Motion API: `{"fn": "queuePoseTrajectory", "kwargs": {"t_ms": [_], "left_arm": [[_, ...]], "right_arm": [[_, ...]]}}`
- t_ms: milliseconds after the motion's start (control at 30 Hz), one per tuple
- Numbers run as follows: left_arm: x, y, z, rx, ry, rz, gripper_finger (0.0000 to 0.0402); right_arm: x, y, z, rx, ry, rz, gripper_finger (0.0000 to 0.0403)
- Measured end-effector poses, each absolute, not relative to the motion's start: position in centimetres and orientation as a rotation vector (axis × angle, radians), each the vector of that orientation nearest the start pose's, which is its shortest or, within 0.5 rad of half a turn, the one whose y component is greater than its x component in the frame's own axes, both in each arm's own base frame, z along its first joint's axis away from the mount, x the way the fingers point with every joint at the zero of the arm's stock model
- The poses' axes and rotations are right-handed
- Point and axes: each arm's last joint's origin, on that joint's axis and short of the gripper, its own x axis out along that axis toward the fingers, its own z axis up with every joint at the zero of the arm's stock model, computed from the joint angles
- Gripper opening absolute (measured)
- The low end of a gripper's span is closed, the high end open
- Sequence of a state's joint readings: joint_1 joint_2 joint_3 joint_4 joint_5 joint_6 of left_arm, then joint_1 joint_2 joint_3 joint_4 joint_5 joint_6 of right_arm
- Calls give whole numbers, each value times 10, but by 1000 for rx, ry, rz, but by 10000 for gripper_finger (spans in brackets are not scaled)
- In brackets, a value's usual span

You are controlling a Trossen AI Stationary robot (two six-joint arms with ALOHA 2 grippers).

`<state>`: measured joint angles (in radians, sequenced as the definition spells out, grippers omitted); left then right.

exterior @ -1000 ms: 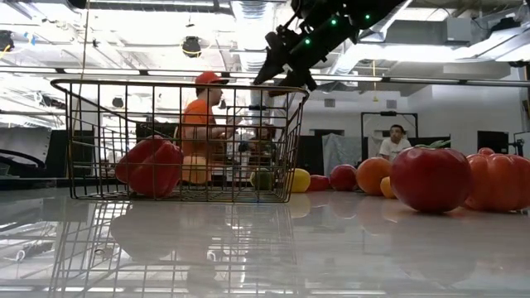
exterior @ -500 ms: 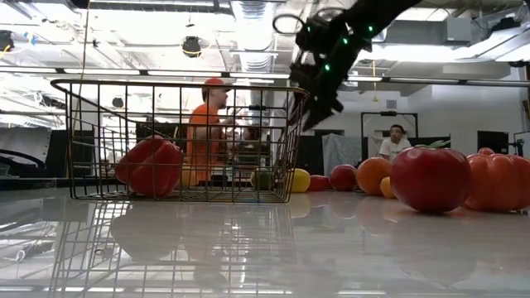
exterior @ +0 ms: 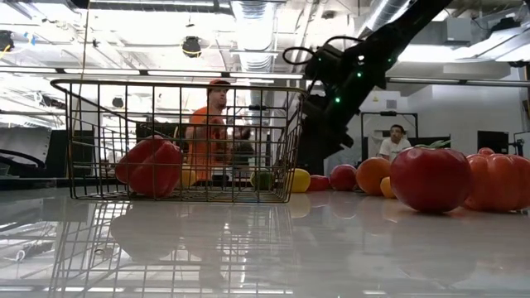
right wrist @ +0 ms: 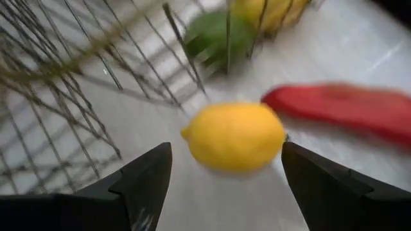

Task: Sort produce into baskets
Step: Put the yellow lemon into the top mesh basket

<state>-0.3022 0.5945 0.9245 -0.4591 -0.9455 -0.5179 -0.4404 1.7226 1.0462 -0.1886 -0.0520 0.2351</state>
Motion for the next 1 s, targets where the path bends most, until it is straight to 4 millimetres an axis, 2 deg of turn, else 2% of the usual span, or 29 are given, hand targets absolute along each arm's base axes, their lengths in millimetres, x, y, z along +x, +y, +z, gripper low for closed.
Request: {"fn": "queuePoseTrajectory", "kwargs": {"t_ms": [300, 467, 667, 800, 1000], "left_arm": [[100, -7, 377, -424, -63, 654, 183], [100, -7, 376, -419, -56, 656, 183], [98, -6, 377, -424, -63, 654, 183], [96, -5, 377, -427, -70, 658, 183], [96, -5, 377, -411, -71, 671, 183]], "right_arm": [[324, -150, 188, 286, 760, -401, 394], [333, -155, 166, 269, 777, -385, 393], [337, -150, 144, 297, 844, -387, 391], [335, -150, 139, 306, 884, -393, 372], [335, -151, 143, 303, 867, -396, 303]]}}
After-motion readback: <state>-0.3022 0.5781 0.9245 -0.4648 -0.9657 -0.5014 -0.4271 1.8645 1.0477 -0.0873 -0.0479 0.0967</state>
